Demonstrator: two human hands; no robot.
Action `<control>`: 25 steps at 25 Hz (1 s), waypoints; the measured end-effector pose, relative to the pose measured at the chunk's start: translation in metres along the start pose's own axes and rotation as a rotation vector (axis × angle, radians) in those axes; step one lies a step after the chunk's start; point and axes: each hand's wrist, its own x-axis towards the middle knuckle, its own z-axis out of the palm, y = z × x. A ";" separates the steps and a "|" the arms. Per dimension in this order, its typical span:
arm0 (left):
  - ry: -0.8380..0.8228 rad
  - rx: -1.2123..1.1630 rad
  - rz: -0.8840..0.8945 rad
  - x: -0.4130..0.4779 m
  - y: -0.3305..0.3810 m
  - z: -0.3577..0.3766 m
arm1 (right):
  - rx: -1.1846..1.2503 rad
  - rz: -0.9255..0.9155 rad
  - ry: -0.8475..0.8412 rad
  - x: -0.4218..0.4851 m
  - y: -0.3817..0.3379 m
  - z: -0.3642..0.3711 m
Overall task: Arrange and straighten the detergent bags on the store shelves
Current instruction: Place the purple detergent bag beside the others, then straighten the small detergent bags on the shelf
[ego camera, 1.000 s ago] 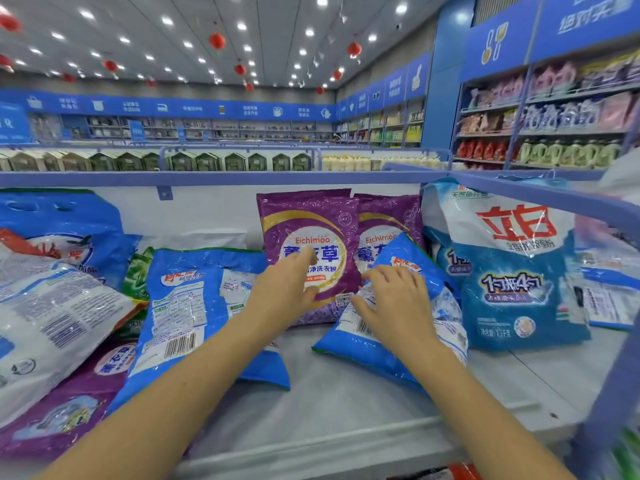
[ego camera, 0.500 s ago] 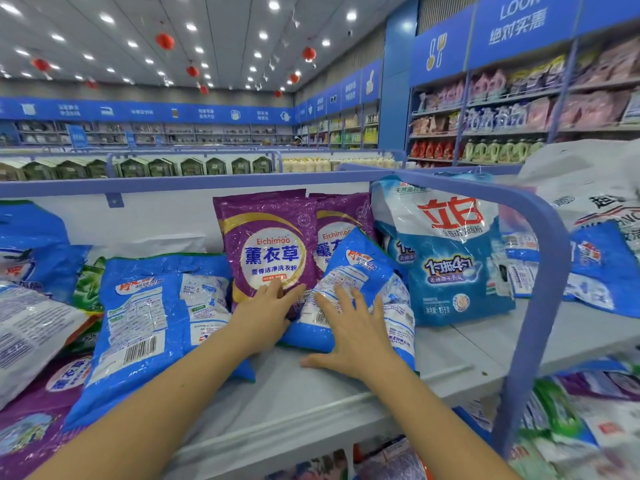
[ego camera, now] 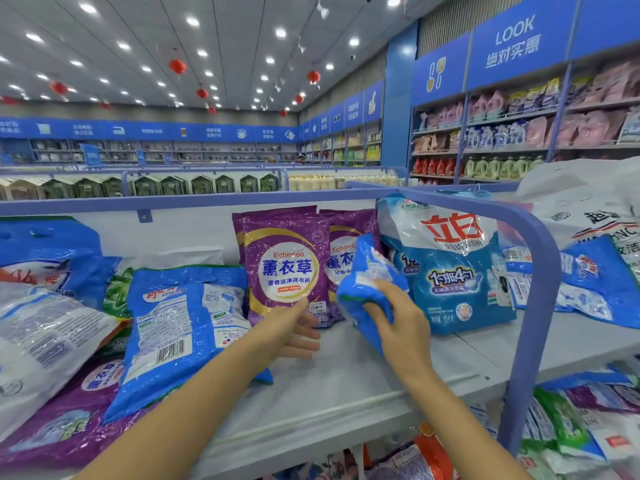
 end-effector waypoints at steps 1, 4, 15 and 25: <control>-0.052 -0.083 -0.059 -0.003 -0.001 0.006 | 0.219 0.093 0.061 0.003 -0.002 -0.009; -0.228 -0.252 -0.202 -0.011 -0.005 0.035 | 0.572 0.167 0.247 0.012 -0.020 -0.032; -0.067 -0.578 0.337 -0.019 0.028 0.022 | 1.474 0.518 -0.420 0.037 -0.022 -0.062; 0.296 -0.079 0.513 -0.011 -0.003 0.005 | 0.771 0.490 -0.296 0.100 -0.024 -0.021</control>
